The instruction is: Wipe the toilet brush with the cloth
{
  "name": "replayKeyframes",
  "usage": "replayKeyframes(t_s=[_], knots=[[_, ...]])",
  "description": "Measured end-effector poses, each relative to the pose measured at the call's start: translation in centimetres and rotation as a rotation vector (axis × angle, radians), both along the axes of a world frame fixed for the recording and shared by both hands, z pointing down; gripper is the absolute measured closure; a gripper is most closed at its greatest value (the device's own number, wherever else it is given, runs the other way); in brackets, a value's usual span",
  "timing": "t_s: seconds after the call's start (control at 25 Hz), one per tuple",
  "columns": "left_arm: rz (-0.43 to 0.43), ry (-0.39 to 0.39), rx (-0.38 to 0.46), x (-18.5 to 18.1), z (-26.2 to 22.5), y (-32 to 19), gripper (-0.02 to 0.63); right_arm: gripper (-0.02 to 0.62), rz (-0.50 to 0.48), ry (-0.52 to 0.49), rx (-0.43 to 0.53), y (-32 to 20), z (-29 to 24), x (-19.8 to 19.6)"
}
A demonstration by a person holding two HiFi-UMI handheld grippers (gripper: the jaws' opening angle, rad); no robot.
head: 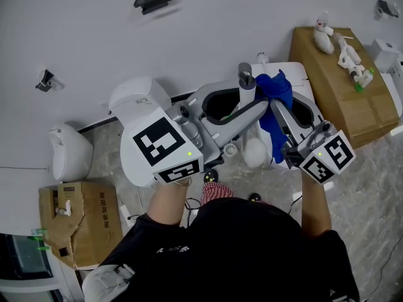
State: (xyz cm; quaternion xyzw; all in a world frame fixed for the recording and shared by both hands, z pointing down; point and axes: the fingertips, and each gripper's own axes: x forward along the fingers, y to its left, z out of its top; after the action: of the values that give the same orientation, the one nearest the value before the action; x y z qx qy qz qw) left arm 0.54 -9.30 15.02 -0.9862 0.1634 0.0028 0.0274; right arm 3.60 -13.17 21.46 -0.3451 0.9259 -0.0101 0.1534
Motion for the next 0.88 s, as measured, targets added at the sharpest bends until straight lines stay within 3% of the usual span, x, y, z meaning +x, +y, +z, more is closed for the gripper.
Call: replayKeyframes(t_s=[0.48, 0.64, 0.88], knots=[[0.071, 0.006, -0.019, 0.1, -0.6, 0.5, 0.515, 0.532, -0.146, -0.095, 0.113, 0.8, -5.8, -1.8], [0.081, -0.002, -0.026, 0.1, -0.3, 0.5, 0.515, 0.532, -0.161, -0.082, 0.161, 1.1, -7.1, -2.0], [0.093, -0.007, -0.04, 0.0, 0.3, 0.5, 0.515, 0.532, -0.14, 0.017, 0.268, 2.2, -8.0, -2.1]])
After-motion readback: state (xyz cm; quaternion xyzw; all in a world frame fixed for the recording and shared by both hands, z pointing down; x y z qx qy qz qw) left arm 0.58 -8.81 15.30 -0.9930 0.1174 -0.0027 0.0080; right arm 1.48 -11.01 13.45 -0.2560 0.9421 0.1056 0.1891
